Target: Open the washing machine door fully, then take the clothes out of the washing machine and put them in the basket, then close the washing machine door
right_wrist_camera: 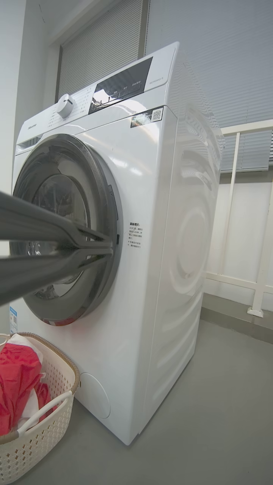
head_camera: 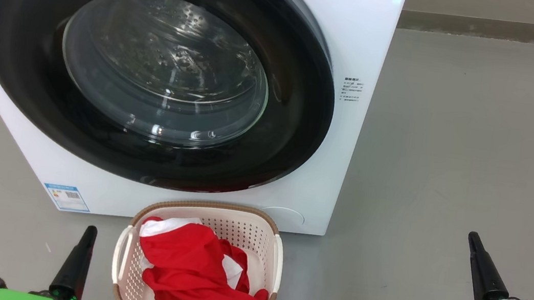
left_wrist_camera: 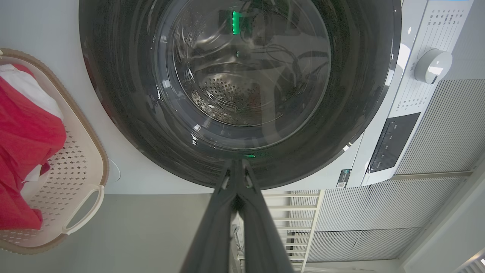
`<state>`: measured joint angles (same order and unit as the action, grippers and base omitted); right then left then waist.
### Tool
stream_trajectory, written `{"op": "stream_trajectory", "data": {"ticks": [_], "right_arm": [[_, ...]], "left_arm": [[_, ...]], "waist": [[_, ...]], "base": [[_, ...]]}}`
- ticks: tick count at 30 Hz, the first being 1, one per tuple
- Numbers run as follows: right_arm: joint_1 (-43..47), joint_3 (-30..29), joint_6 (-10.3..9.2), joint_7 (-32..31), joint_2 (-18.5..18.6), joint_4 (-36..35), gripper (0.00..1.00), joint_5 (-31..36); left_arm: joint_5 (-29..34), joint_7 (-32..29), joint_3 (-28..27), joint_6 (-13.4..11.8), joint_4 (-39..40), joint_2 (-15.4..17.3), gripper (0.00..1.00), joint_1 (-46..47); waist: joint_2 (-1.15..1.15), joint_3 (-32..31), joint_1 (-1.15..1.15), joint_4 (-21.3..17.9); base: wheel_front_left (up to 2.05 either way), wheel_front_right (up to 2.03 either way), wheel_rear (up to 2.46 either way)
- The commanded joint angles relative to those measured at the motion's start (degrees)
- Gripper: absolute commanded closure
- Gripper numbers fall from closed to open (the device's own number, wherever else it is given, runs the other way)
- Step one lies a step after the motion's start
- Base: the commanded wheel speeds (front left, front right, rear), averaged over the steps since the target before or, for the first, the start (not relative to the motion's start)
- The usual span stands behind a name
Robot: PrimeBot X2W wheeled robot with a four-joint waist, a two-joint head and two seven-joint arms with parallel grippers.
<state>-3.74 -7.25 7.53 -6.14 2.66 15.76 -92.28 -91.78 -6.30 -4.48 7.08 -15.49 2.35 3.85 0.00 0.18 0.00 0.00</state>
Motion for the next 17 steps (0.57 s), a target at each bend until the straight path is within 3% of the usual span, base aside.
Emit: {"op": "stream_trajectory", "data": {"ticks": [1,17], "right_arm": [[-2.43,0.81,-0.04,-0.28,0.31,-1.74,1.0,0.05],[-2.43,0.77,-0.04,-0.31,0.29,-1.74,1.0,0.08]], "left_arm": [[-0.38,-0.19,-2.05,0.41,1.45,0.53,1.0,2.34],[-0.39,-0.19,-2.05,0.41,1.45,0.53,1.0,2.34]], "waist": [[0.0,0.0,0.0,0.0],[0.0,0.0,0.0,0.0]], "base": [[0.0,0.0,0.0],[0.0,0.0,0.0]]}}
